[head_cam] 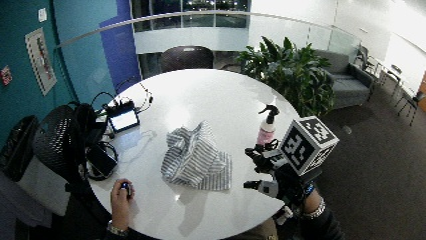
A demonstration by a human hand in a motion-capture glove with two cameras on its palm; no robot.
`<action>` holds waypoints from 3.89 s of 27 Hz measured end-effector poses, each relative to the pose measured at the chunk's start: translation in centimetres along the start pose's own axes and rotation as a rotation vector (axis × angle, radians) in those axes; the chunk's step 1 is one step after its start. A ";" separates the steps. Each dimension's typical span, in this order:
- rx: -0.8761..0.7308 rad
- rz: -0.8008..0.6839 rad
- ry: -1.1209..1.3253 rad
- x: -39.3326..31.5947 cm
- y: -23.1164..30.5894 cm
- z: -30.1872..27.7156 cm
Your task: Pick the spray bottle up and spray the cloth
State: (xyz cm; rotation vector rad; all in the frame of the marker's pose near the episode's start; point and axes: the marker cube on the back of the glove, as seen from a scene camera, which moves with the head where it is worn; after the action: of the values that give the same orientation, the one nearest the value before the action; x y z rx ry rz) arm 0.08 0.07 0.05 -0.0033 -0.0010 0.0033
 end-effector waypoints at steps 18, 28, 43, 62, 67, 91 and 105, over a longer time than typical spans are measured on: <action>0.034 0.023 -0.002 0.7 0.0 -0.2; 0.100 0.128 0.009 1.9 -3.6 -0.6; 0.516 0.565 0.052 7.0 -10.2 -2.6; 0.717 0.554 -0.324 8.2 -12.7 0.0; 0.741 0.497 -0.378 8.3 -13.0 -0.2; 0.149 -0.055 -0.324 3.4 -14.8 -5.7; -0.359 -0.217 0.125 -2.4 -15.7 -7.0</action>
State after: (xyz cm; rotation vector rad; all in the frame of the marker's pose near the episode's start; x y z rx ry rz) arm -2.29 -15.66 -6.94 -0.3621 0.1231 -0.2142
